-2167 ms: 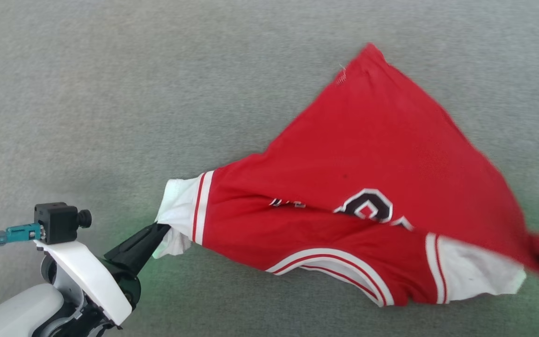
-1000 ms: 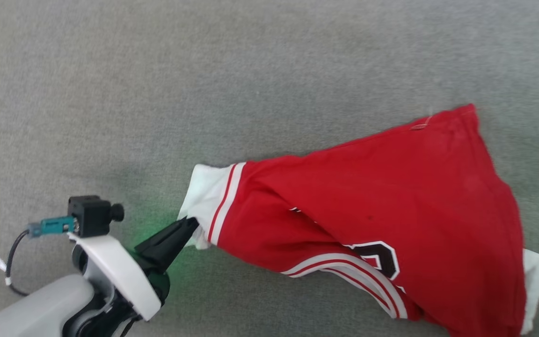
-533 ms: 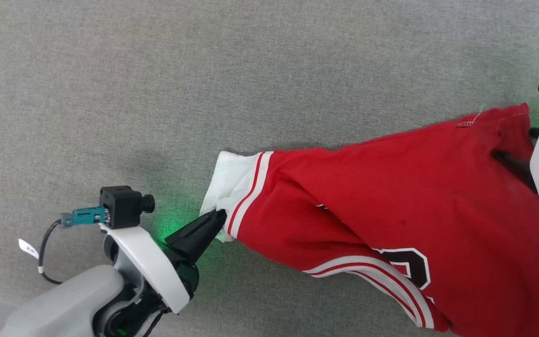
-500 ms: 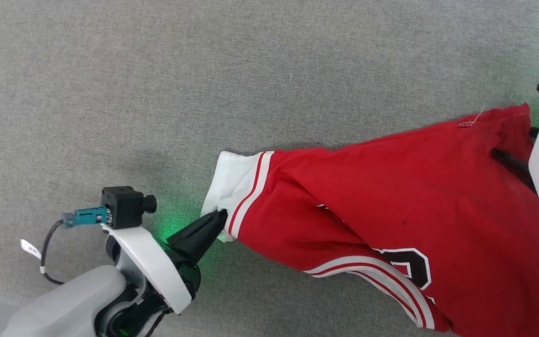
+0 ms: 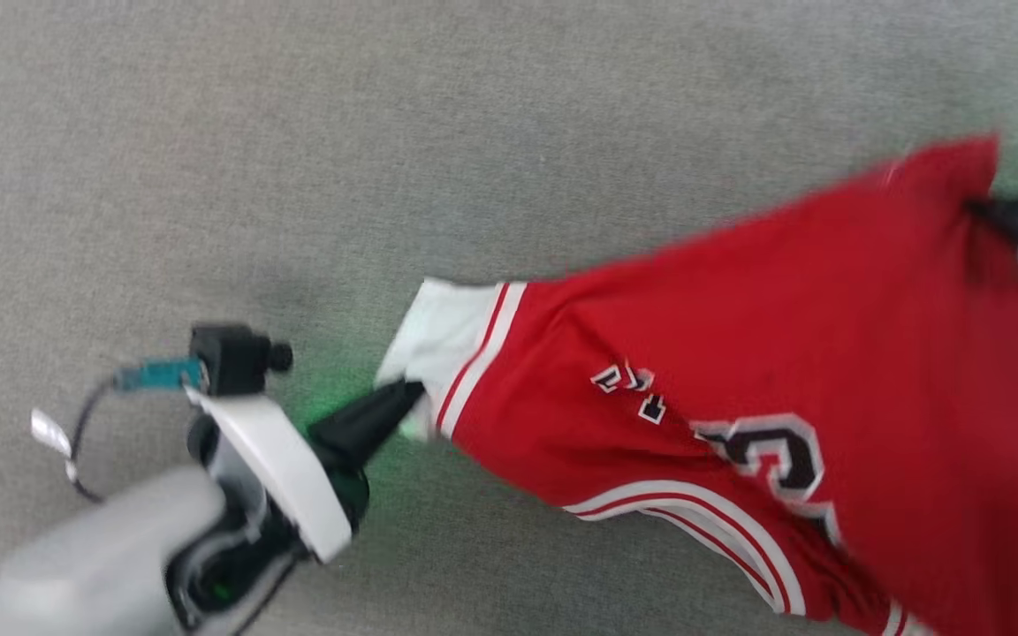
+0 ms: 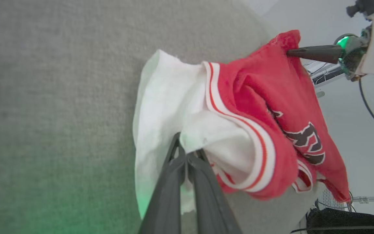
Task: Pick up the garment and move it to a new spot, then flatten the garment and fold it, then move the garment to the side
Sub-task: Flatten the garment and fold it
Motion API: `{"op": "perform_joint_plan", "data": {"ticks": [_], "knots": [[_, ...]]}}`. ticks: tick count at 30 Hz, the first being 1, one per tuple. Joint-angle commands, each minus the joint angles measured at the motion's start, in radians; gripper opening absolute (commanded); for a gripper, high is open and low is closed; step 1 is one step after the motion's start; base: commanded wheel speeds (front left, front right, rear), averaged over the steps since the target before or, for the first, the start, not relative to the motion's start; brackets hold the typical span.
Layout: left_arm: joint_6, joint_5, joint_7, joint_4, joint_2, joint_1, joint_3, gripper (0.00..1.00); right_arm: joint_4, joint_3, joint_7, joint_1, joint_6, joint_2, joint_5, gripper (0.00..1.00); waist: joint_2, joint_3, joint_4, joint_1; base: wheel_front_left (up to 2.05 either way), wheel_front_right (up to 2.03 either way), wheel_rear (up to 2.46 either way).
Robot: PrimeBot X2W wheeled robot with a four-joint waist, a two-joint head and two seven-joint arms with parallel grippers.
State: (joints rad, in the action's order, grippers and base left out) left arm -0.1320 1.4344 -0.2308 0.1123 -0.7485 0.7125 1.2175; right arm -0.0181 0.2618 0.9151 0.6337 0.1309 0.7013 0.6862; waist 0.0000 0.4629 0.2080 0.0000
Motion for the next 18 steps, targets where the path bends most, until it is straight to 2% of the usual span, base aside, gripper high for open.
{"op": "perform_joint_plan", "data": {"ticks": [1,5,10,18], "knots": [[0.003,0.009,0.010,-0.001,-0.001,0.032,-0.004,0.00,-0.011,-0.011,-0.024,0.028,0.000,-0.005,-0.010,0.00,0.0000,-0.009,-0.010,0.0000,0.00,0.00,0.00],[0.003,0.034,0.063,0.023,-0.019,0.168,-0.029,0.00,-0.066,-0.060,-0.144,0.139,0.000,-0.038,-0.045,0.00,0.0000,-0.010,-0.035,0.0000,0.00,0.00,0.00],[0.003,0.069,0.136,0.089,-0.027,0.393,-0.108,0.00,-0.161,-0.099,-0.251,0.322,0.000,-0.080,-0.102,0.00,0.0000,0.036,-0.085,0.0000,0.00,0.00,0.00],[0.003,0.107,0.172,0.325,0.008,0.780,-0.288,0.00,-0.343,-0.169,-0.389,0.631,-0.001,-0.170,-0.176,0.00,0.0000,0.132,-0.174,0.0000,0.00,0.00,0.00]]}}
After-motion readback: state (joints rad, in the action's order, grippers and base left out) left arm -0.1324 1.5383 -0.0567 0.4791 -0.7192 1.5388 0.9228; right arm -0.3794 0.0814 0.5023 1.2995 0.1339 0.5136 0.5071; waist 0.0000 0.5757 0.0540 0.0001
